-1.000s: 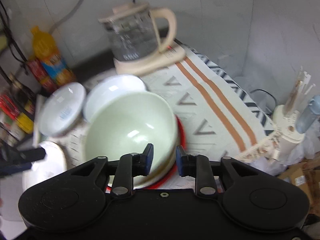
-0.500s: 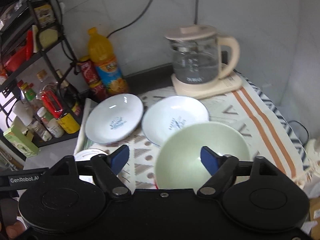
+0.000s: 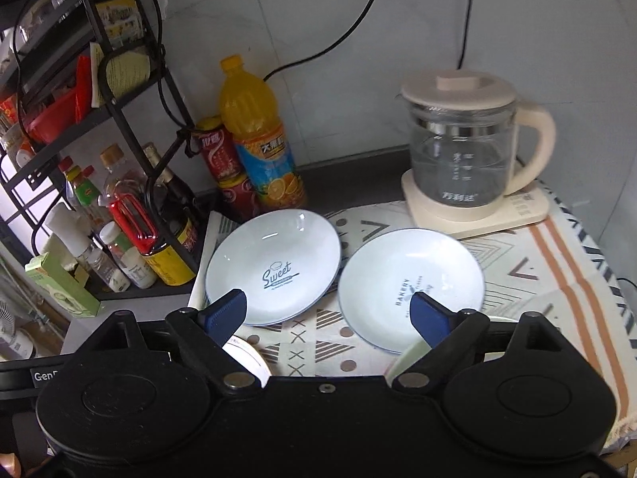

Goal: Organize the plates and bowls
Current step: 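Move both grippers to the white 'Sweet' plate and grasp its rim, then lift the 'Sweet' plate upright toward the shelf of bottles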

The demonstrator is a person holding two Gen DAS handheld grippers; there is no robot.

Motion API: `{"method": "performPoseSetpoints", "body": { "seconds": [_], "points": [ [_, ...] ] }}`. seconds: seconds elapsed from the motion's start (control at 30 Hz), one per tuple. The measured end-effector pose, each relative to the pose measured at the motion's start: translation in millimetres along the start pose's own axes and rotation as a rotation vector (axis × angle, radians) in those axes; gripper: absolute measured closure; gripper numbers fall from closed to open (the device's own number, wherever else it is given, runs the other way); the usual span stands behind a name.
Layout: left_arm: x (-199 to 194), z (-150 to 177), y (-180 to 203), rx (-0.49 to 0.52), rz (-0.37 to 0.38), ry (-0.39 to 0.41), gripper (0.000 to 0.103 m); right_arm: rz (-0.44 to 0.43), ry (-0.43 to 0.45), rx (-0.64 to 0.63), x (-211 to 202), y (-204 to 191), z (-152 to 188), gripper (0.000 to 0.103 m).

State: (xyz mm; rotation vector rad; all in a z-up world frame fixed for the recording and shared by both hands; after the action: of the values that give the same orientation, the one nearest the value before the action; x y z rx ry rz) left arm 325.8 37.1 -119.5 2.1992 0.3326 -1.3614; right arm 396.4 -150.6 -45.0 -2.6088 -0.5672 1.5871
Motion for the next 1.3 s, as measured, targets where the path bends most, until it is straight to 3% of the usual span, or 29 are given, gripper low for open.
{"method": "performPoseSetpoints", "body": {
  "seconds": [0.37, 0.53, 0.83, 1.0, 1.13, 1.3],
  "points": [
    [32.3, -31.3, -8.8, -0.079, 0.0, 0.019, 0.025, -0.072, -0.1, -0.048, 53.7, -14.5, -28.3, 0.014],
    [60.8, -48.7, -17.5, -0.128, 0.008, 0.015, 0.026, -0.097, -0.166, -0.032, 88.6, -21.2, -43.0, 0.024],
    [112.2, -76.5, -25.4, -0.166, -0.003, -0.017, 0.03, -0.055, -0.206, -0.051, 155.2, -26.9, -80.5, 0.027],
    [137.7, -82.9, -25.0, -0.178, -0.014, -0.044, 0.041, -0.058, -0.274, -0.086, 191.7, -28.4, -93.1, 0.027],
    [146.3, -85.0, -28.7, -0.208, -0.015, -0.051, 0.047, -0.01, -0.295, -0.122, 216.2, -31.8, -99.0, 0.028],
    [156.0, -89.5, -34.7, -0.249, -0.019, -0.055, 0.063, 0.011, -0.309, -0.166, 232.7, -31.7, -100.7, 0.031]
  ]
}}
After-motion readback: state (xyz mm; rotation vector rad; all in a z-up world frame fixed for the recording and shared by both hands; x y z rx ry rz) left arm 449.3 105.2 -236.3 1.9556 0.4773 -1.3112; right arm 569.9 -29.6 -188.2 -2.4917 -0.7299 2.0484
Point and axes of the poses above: each gripper's, at about its wrist camera, not at the fingertips, and x roughly the way its jaws point, y to its right, z to its underside, the point moved 2 cm from there along x, roughly the way its jaws point, and after that the axes turned 10 degrees about -y, right-handed, at the moved point
